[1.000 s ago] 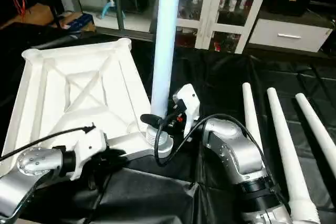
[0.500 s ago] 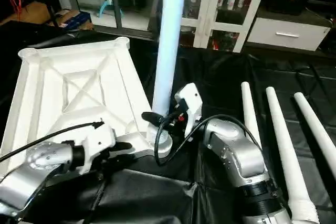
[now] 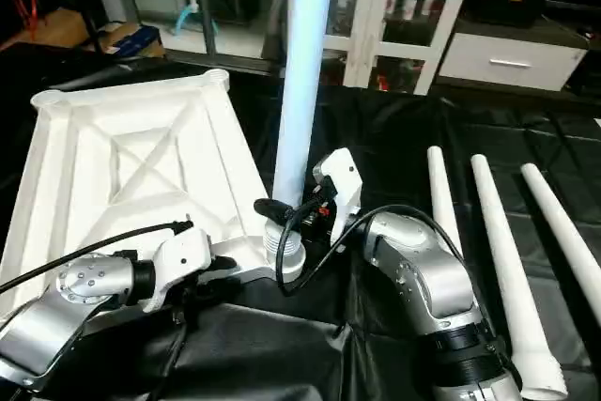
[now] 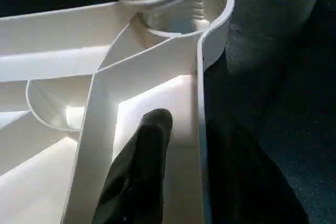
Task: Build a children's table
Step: Insert table leg to table base
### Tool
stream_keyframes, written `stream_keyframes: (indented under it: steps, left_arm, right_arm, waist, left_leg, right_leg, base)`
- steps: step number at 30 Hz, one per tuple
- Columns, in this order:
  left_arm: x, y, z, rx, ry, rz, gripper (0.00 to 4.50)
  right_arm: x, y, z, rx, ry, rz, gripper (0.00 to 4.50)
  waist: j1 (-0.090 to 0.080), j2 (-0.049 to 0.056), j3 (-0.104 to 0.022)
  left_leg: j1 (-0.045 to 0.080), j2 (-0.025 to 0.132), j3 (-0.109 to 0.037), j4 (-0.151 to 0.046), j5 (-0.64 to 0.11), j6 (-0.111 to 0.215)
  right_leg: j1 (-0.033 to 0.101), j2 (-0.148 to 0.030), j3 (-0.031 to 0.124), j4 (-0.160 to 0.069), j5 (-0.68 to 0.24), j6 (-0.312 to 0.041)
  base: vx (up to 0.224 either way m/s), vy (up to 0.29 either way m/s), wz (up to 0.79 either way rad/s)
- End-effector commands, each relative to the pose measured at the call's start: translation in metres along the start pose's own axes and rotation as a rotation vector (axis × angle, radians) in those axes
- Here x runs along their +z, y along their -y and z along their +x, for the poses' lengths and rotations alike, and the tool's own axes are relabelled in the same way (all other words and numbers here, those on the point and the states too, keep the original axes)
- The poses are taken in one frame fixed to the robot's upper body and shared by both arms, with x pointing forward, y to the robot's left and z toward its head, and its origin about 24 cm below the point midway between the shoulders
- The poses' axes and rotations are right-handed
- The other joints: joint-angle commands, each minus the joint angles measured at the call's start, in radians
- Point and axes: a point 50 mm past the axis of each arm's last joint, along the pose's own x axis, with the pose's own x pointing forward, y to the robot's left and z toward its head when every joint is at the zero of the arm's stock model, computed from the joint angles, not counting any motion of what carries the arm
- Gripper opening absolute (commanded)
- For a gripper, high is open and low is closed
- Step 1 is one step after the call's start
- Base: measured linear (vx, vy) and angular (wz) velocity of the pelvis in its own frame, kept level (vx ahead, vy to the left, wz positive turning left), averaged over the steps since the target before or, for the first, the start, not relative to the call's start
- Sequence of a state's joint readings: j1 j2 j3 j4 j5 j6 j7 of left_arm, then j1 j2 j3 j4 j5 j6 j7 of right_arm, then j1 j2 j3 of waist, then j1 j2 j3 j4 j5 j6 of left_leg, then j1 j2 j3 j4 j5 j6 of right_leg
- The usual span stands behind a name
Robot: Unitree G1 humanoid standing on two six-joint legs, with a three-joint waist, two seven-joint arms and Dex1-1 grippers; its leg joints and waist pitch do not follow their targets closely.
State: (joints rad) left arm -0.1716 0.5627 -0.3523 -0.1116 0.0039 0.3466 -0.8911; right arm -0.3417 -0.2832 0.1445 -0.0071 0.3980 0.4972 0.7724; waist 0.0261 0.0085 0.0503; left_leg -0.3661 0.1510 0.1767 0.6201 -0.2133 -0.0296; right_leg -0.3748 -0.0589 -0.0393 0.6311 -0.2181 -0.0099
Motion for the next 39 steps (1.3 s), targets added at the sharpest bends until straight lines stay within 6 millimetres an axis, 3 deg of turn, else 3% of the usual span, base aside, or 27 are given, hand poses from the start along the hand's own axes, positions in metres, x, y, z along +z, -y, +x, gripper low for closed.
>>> stream_keyframes:
  steps: [1, 5, 6, 8, 11, 16, 17, 24, 30, 32, 34, 39]
  left_arm:
    - [-0.019, 0.007, 0.001, -0.039, -0.097, -0.069, 1.44]
    - [-0.019, 0.008, 0.000, -0.042, -0.117, -0.083, 1.82]
    - [-0.020, 0.008, -0.001, -0.039, -0.128, -0.081, 1.45]
    - [-0.020, 0.008, -0.001, -0.039, -0.128, -0.081, 1.42]
    - [-0.023, 0.008, -0.005, -0.047, -0.168, -0.091, 0.98]
    - [-0.023, 0.008, -0.007, -0.040, -0.190, -0.099, 0.82]
    - [-0.024, 0.008, -0.008, -0.035, -0.196, -0.106, 0.58]
    - [-0.025, 0.005, -0.006, 0.026, -0.181, -0.113, 0.02]
    - [-0.019, 0.004, -0.002, 0.048, -0.121, -0.110, 0.02]
    - [-0.015, 0.005, -0.001, 0.037, -0.096, -0.107, 0.02]
    - [-0.012, 0.007, -0.001, 0.018, -0.080, -0.104, 0.02]
    - [-0.013, 0.010, -0.002, -0.013, -0.077, -0.093, 0.02]
  right_arm:
    - [0.012, -0.001, 0.000, 0.009, 0.031, -0.045, 1.88]
    - [0.012, 0.000, 0.001, 0.009, 0.030, -0.049, 1.88]
    - [0.012, 0.000, 0.001, 0.011, 0.029, -0.050, 1.88]
    - [0.012, 0.000, 0.001, 0.011, 0.029, -0.050, 1.88]
    - [0.013, 0.001, 0.003, 0.017, 0.025, -0.053, 1.88]
    - [0.013, 0.002, 0.004, 0.025, 0.018, -0.059, 1.88]
    - [0.013, 0.001, 0.005, 0.031, 0.013, -0.059, 1.88]
    - [0.012, -0.001, 0.006, 0.057, 0.000, -0.046, 1.88]
    - [0.000, -0.001, 0.008, 0.065, -0.084, -0.052, 1.88]
    - [-0.006, 0.001, 0.010, 0.060, -0.128, -0.047, 1.88]
    - [-0.011, 0.004, 0.013, 0.047, -0.165, -0.044, 1.88]
    - [-0.016, 0.009, 0.022, 0.028, -0.196, -0.032, 1.88]
  waist:
    - [0.000, 0.010, -0.048]
    - [0.000, 0.009, -0.049]
    - [0.000, 0.007, -0.049]
    - [0.000, 0.008, -0.048]
    - [-0.001, 0.006, -0.048]
    - [-0.005, 0.006, -0.047]
    - [-0.005, 0.007, -0.047]
    - [-0.014, 0.009, -0.047]
    - [-0.016, 0.005, -0.046]
    - [-0.015, 0.011, -0.046]
    - [-0.020, 0.011, -0.046]
    - [-0.019, 0.012, -0.050]
  left_leg:
    - [0.014, 0.081, -0.036, -0.097, -0.236, -0.031]
    - [0.013, 0.080, -0.036, -0.095, -0.212, -0.022]
    - [0.014, 0.080, -0.035, -0.096, -0.214, -0.021]
    - [0.013, 0.080, -0.036, -0.096, -0.217, -0.020]
    - [0.013, 0.080, -0.036, -0.096, -0.222, -0.022]
    - [0.012, 0.080, -0.036, -0.096, -0.217, -0.018]
    - [0.012, 0.080, -0.036, -0.096, -0.218, -0.019]
    - [0.011, 0.080, -0.038, -0.097, -0.234, -0.020]
    - [0.008, 0.078, -0.037, -0.094, -0.228, -0.004]
    - [0.009, 0.078, -0.038, -0.094, -0.235, -0.005]
    - [0.008, 0.078, -0.039, -0.096, -0.249, -0.010]
    - [0.006, 0.078, -0.038, -0.094, -0.219, -0.002]
  right_leg:
    - [0.024, -0.088, 0.056, -0.079, -0.153, -0.222]
    - [0.025, -0.087, 0.055, -0.077, -0.131, -0.229]
    - [0.025, -0.087, 0.055, -0.077, -0.132, -0.230]
    - [0.025, -0.088, 0.055, -0.078, -0.138, -0.230]
    - [0.025, -0.088, 0.056, -0.078, -0.149, -0.227]
    - [0.024, -0.088, 0.056, -0.079, -0.160, -0.228]
    - [0.024, -0.088, 0.055, -0.079, -0.161, -0.228]
    - [0.025, -0.087, 0.055, -0.081, -0.166, -0.229]
    - [0.025, -0.090, 0.056, -0.085, -0.200, -0.227]
    - [0.023, -0.091, 0.056, -0.086, -0.224, -0.223]
    - [0.022, -0.088, 0.054, -0.087, -0.240, -0.220]
    - [0.025, -0.088, 0.055, -0.082, -0.179, -0.229]
  base:
    - [0.000, 0.000, 0.00]
    - [0.000, 0.000, 0.00]
    - [0.000, 0.000, 0.00]
    - [0.000, 0.000, 0.00]
    - [0.000, 0.000, 0.00]
    - [0.000, 0.000, 0.00]
    - [0.000, 0.000, 0.00]
    - [0.000, 0.000, 0.00]
    - [0.000, 0.000, 0.00]
    - [0.000, 0.000, 0.00]
    - [0.000, 0.000, 0.00]
    - [0.000, 0.000, 0.00]
